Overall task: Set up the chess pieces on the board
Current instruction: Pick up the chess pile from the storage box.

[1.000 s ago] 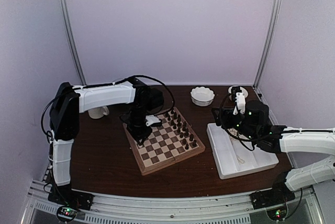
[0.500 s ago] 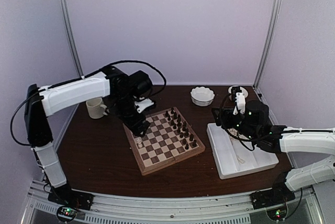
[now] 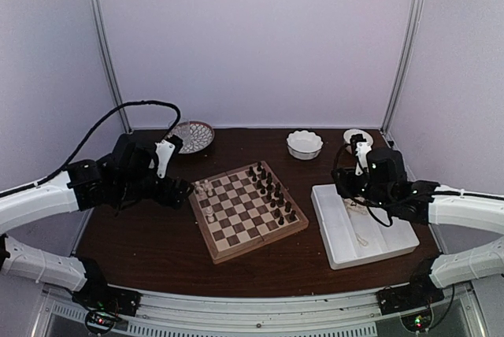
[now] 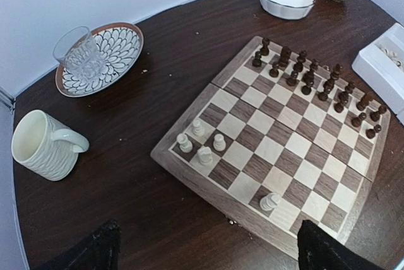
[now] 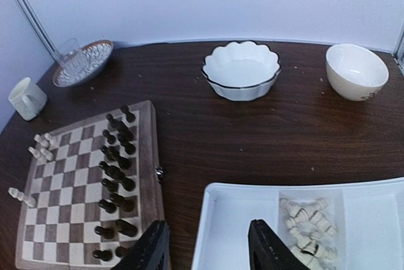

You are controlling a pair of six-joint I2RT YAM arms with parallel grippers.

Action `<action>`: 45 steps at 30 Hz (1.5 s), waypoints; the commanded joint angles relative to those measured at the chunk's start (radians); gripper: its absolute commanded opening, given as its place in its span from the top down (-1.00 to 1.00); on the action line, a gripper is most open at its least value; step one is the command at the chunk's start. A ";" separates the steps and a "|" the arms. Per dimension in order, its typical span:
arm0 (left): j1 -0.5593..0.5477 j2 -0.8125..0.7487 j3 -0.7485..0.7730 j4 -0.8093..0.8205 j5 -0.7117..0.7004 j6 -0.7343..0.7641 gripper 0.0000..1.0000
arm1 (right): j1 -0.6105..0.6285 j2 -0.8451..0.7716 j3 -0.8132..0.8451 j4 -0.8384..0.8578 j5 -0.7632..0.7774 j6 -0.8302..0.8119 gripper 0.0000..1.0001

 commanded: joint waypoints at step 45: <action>0.006 -0.208 -0.396 0.627 -0.078 0.093 -0.95 | -0.304 0.511 0.235 -0.506 -0.121 -0.020 0.42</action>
